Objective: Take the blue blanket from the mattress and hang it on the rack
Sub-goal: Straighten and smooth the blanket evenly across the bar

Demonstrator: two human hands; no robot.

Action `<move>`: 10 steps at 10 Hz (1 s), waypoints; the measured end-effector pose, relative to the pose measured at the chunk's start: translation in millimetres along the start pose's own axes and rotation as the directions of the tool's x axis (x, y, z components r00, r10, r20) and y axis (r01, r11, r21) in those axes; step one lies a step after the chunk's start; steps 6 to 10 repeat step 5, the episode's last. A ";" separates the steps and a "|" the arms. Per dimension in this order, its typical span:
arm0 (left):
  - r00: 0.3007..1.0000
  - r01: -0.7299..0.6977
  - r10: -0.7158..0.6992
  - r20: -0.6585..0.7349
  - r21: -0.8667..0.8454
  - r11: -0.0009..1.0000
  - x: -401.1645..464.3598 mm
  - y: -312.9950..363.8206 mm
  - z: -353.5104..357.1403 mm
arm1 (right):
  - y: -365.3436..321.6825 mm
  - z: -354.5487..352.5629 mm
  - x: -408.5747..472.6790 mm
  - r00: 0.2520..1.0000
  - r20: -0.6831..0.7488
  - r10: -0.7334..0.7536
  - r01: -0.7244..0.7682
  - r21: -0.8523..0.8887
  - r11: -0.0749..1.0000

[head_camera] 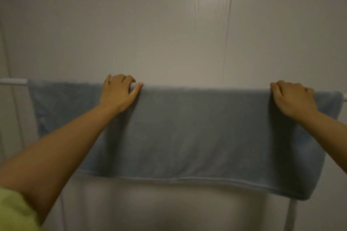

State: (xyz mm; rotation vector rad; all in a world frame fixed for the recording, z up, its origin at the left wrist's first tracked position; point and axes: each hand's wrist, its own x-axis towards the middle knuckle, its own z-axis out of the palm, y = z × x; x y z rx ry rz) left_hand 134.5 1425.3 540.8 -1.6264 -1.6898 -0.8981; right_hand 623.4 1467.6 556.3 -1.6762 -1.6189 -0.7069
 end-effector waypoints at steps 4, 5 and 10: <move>0.927 0.226 -0.184 0.327 -0.095 0.969 -106.1 -140.6 -56.3 | -119.2 -74.9 -156.9 0.999 0.010 -0.037 0.032 0.299 0.954; 0.881 0.216 -0.121 0.458 -0.161 0.963 -136.1 -146.4 -71.8 | -157.4 -110.3 -206.3 0.998 0.060 -0.036 0.010 0.393 0.919; 0.881 0.216 -0.121 0.458 -0.161 0.963 -136.1 -146.4 -71.8 | -157.4 -110.3 -206.3 0.998 0.060 -0.036 0.010 0.393 0.919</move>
